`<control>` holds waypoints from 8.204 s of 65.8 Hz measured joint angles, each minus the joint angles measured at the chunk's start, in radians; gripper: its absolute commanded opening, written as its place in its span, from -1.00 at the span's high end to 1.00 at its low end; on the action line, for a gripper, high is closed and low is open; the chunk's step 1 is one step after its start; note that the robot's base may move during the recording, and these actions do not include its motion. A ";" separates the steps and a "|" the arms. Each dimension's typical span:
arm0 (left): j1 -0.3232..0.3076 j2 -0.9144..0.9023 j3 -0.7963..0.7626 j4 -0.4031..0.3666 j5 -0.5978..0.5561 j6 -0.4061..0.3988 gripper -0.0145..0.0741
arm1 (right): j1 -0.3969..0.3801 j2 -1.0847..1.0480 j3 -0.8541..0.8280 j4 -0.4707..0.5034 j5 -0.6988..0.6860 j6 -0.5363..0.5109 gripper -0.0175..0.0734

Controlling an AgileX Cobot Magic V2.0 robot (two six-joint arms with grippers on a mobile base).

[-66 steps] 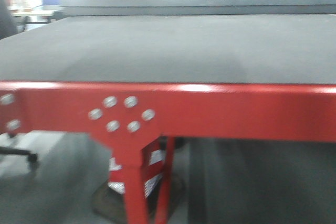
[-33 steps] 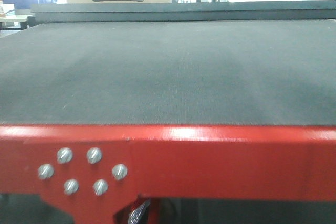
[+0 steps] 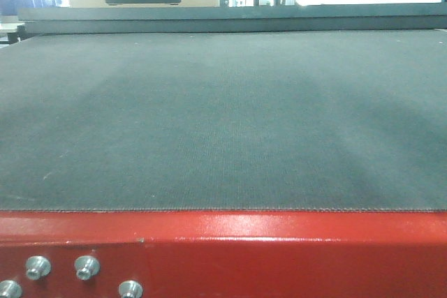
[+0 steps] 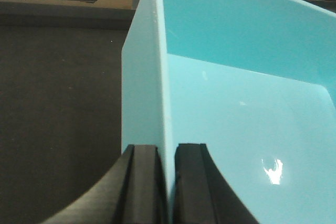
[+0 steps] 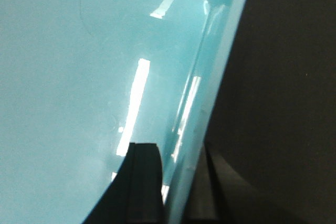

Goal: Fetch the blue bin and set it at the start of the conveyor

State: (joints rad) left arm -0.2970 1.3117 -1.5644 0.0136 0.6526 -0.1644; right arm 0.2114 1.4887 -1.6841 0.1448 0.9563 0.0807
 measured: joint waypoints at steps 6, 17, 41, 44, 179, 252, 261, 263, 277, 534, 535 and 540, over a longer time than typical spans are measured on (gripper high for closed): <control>0.000 0.000 0.000 0.000 0.000 0.000 0.92 | 0.000 0.000 0.000 0.000 0.000 0.000 0.95; 0.000 0.000 0.000 0.000 0.000 0.000 0.92 | 0.000 0.000 0.000 0.000 0.000 0.000 0.95; 0.000 0.000 0.000 0.000 0.000 0.000 0.92 | 0.000 0.000 0.000 0.000 0.000 0.000 0.95; 0.000 0.000 0.000 0.000 0.000 0.000 0.92 | 0.000 0.000 0.000 0.000 0.000 0.000 0.95; -0.001 0.221 0.441 -0.027 -0.095 -0.005 -0.45 | 0.002 0.112 0.432 -0.091 -0.207 -0.015 -0.59; 0.209 -0.568 0.986 0.116 -0.220 0.002 0.92 | -0.209 -0.626 1.093 -0.163 -0.506 -0.018 0.97; 0.209 -0.749 1.081 0.130 -0.255 0.004 0.92 | -0.209 -0.786 1.221 -0.163 -0.603 -0.018 0.97; 0.209 -0.798 1.094 0.132 -0.260 0.004 0.92 | -0.209 -0.822 1.244 -0.163 -0.619 -0.018 0.97; 0.209 -1.046 1.137 0.150 -0.262 0.004 0.92 | -0.209 -1.071 1.294 -0.165 -0.695 -0.018 0.97; 0.400 -1.307 1.566 -0.019 -0.592 0.190 0.92 | -0.366 -1.480 1.684 -0.100 -0.910 -0.095 0.97; 0.400 -1.307 1.566 -0.019 -0.592 0.190 0.92 | -0.366 -1.480 1.684 -0.100 -0.910 -0.095 0.97; 0.400 -1.307 1.566 -0.019 -0.592 0.190 0.92 | -0.366 -1.480 1.684 -0.100 -0.910 -0.095 0.97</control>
State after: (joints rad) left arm 0.1033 0.0048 0.0016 -0.0054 0.0607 0.0254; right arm -0.1549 0.0086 0.0000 0.0450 0.0465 -0.0141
